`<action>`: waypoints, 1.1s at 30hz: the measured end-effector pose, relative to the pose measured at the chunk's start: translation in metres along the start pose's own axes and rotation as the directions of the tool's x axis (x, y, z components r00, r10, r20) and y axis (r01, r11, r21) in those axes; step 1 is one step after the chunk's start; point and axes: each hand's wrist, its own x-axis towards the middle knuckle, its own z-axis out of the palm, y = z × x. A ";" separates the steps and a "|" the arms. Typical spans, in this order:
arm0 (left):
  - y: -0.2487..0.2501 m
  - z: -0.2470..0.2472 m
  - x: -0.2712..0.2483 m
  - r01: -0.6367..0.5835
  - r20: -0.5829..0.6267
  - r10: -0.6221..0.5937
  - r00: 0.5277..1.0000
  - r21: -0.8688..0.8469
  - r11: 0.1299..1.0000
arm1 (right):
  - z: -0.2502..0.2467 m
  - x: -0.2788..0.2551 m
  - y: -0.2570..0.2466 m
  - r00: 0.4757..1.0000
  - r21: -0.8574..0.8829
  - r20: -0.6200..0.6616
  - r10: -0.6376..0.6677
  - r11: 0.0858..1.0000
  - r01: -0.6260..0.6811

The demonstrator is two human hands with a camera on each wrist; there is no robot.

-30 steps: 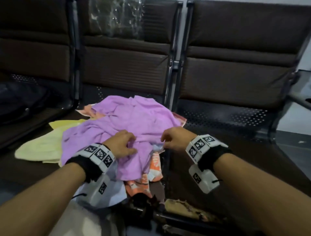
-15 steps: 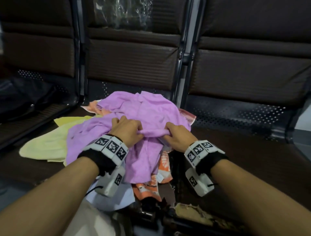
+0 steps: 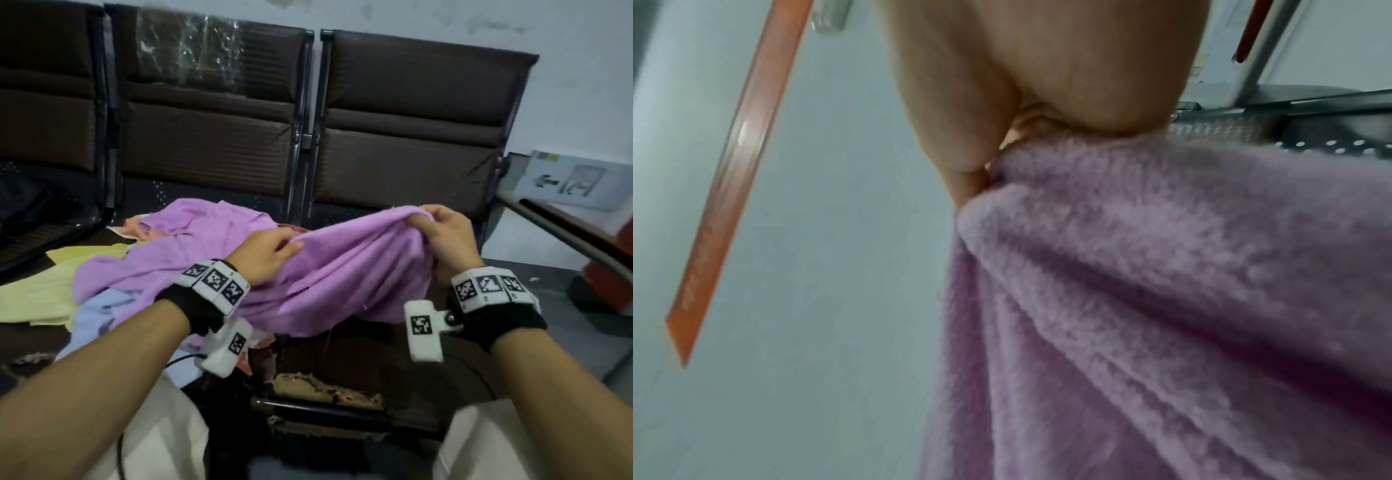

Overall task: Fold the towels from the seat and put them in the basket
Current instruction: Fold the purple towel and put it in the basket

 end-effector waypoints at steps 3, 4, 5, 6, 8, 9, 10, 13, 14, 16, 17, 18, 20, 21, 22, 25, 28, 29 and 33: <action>0.028 0.007 0.018 -0.017 -0.145 -0.022 0.989 -0.264 0.964 | -0.008 0.007 -0.006 0.994 0.095 -0.094 -0.046 0.994 0.055; 0.032 0.011 0.024 -0.008 -0.176 -0.051 0.983 -0.317 0.949 | -0.006 0.009 -0.005 0.994 0.103 -0.087 -0.072 0.991 0.081; 0.033 0.014 0.030 0.004 -0.191 -0.073 0.979 -0.340 0.941 | -0.002 0.010 -0.003 0.995 0.108 -0.046 -0.092 0.989 0.097; 0.031 0.020 0.034 0.022 -0.184 -0.089 0.979 -0.338 0.941 | 0.003 0.011 0.001 0.995 0.100 0.028 -0.095 0.991 0.091; 0.024 0.035 0.039 0.072 -0.117 -0.111 0.987 -0.300 0.951 | 0.012 0.012 0.019 0.974 0.014 0.227 -0.007 1.000 0.004; 0.019 0.044 0.039 0.097 -0.066 -0.120 0.991 -0.281 0.955 | 0.015 0.012 0.031 0.943 -0.070 0.322 0.077 0.996 -0.058; 0.014 0.053 0.039 0.119 -0.010 -0.126 0.992 -0.256 0.959 | 0.017 0.013 0.043 0.905 -0.180 0.392 0.164 0.979 -0.099; 0.002 0.073 0.037 0.127 0.158 -0.107 0.982 -0.123 0.984 | 0.009 0.016 0.071 0.861 -0.595 0.425 0.278 0.803 0.035; 0.001 0.076 0.035 0.115 0.215 -0.095 0.972 -0.081 0.990 | 0.003 0.016 0.076 0.854 -0.713 0.427 0.298 0.692 0.115; -0.003 0.083 0.035 0.067 0.299 -0.057 0.953 -0.021 0.998 | -0.008 0.017 0.089 0.797 -0.850 0.437 0.416 0.482 0.214; -0.005 0.084 0.035 0.036 0.324 -0.035 0.945 0.002 0.999 | -0.013 0.017 0.096 0.757 -0.879 0.435 0.488 0.414 0.239; -0.006 0.085 0.034 0.009 0.337 -0.014 0.941 0.018 1.000 | -0.016 0.016 0.102 0.720 -0.896 0.425 0.549 0.370 0.247; -0.008 0.084 0.034 -0.037 0.311 0.027 0.950 0.027 0.999 | -0.019 0.013 0.112 0.641 -0.909 0.415 0.646 0.311 0.276; -0.009 0.082 0.035 -0.046 0.269 0.037 0.962 0.028 0.999 | -0.020 0.013 0.116 0.591 -0.903 0.428 0.684 0.293 0.315; -0.009 0.080 0.036 -0.046 0.223 0.037 0.974 0.038 0.998 | -0.021 0.013 0.120 0.547 -0.893 0.439 0.712 0.280 0.353; -0.009 0.075 0.036 -0.004 0.106 -0.002 0.994 0.055 0.999 | -0.022 0.010 0.129 0.602 -0.874 0.463 0.651 0.221 0.434; -0.007 0.075 0.037 0.061 0.078 -0.066 0.995 0.063 0.996 | -0.023 0.008 0.129 0.707 -0.868 0.482 0.518 0.170 0.467; -0.006 0.076 0.037 0.086 0.079 -0.091 0.993 0.070 0.994 | -0.023 0.009 0.126 0.717 -0.864 0.496 0.491 0.195 0.465; -0.004 0.077 0.038 0.213 0.141 -0.212 0.967 0.007 0.977 | -0.019 0.010 0.101 0.736 -0.843 0.534 0.416 0.325 0.428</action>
